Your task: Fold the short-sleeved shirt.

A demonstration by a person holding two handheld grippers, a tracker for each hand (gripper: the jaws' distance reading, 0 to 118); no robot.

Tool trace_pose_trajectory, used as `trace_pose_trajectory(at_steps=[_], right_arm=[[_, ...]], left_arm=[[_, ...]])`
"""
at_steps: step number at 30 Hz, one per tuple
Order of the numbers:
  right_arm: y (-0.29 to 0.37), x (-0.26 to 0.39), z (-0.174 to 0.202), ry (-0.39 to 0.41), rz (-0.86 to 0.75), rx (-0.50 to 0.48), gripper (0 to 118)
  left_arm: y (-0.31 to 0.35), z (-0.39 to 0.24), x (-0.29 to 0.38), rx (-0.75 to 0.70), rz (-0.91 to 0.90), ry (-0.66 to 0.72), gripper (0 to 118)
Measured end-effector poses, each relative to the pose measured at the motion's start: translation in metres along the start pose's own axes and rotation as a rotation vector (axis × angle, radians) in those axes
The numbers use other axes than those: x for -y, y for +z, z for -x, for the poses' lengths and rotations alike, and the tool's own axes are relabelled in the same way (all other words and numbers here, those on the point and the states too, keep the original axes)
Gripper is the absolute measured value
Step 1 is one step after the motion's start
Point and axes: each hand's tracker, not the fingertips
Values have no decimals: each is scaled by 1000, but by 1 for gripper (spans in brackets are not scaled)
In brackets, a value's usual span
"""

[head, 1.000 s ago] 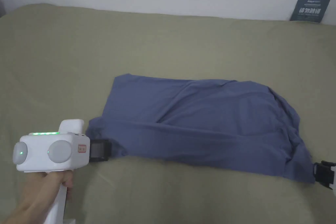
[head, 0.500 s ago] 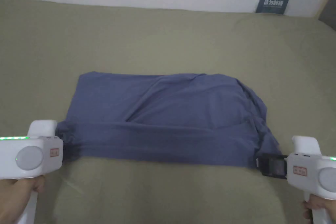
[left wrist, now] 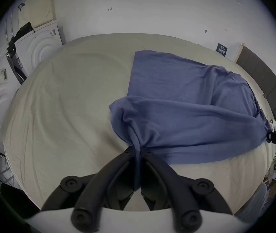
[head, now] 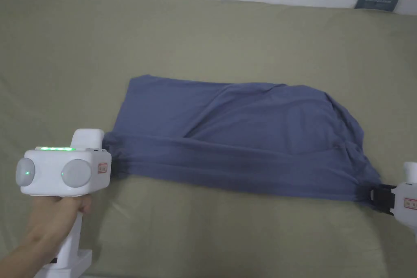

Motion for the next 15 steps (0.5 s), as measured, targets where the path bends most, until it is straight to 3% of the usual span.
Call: trace_pose_trajectory(at_steps=[6,15], right_arm=[[9,-3,-22,-48,5,-25,12],[43,36,-26,-43,-2,-32,12]], left_arm=[[15,4,-1,18,-16,14,6],[44,7,26,17,-21,-12,6]])
